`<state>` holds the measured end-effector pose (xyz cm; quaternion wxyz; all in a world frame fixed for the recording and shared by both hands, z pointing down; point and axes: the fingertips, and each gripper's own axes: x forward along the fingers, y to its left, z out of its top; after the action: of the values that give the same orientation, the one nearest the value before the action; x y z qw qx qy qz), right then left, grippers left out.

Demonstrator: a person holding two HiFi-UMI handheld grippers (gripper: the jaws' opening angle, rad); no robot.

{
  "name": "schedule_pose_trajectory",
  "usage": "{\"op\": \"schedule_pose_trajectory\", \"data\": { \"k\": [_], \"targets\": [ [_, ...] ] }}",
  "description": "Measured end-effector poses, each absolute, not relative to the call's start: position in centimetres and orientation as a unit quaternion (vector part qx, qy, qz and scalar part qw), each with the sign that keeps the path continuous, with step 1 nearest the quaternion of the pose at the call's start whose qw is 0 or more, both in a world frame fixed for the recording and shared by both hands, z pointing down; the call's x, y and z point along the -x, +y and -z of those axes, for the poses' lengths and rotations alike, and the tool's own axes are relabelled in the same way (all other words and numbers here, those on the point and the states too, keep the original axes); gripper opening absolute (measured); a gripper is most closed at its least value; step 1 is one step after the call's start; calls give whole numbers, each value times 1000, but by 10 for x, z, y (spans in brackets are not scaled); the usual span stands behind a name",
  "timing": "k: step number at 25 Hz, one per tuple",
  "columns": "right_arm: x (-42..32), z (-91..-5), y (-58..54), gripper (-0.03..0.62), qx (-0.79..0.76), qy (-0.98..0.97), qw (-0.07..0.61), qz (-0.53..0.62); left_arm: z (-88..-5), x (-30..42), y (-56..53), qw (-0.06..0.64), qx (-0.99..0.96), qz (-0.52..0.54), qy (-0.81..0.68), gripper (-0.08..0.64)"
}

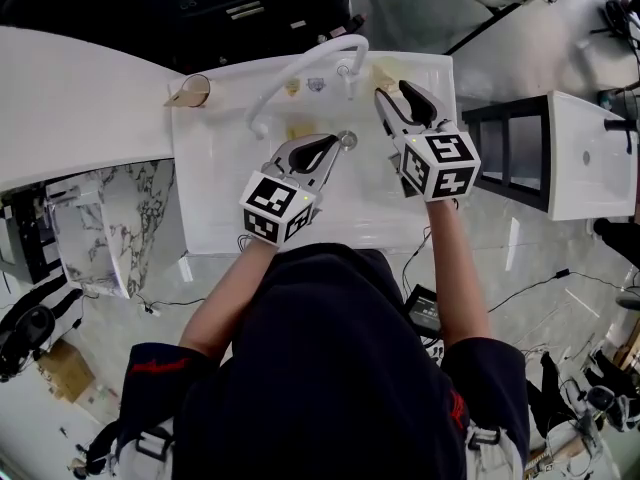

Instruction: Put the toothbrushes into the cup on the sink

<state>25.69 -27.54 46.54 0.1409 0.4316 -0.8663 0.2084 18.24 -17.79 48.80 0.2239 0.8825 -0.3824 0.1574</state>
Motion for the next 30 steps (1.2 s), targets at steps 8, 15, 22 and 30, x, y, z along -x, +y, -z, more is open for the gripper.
{"op": "schedule_pose_trajectory", "data": {
  "k": [8, 15, 22, 30],
  "targets": [
    [-243, -456, -240, 175, -432, -864, 135, -221, -472, -164, -152, 214, -887, -148, -382, 23],
    [-224, -445, -212, 172, -434, -866, 130, -213, -456, -145, -134, 201, -890, -137, -385, 23],
    [-199, -429, -184, 93, -429, -874, 125, -189, -441, -123, -116, 185, -891, -122, -397, 23],
    [-159, -417, -144, 55, -421, -880, 126, -180, -429, -88, -88, 172, -887, -107, -415, 23]
  ]
}}
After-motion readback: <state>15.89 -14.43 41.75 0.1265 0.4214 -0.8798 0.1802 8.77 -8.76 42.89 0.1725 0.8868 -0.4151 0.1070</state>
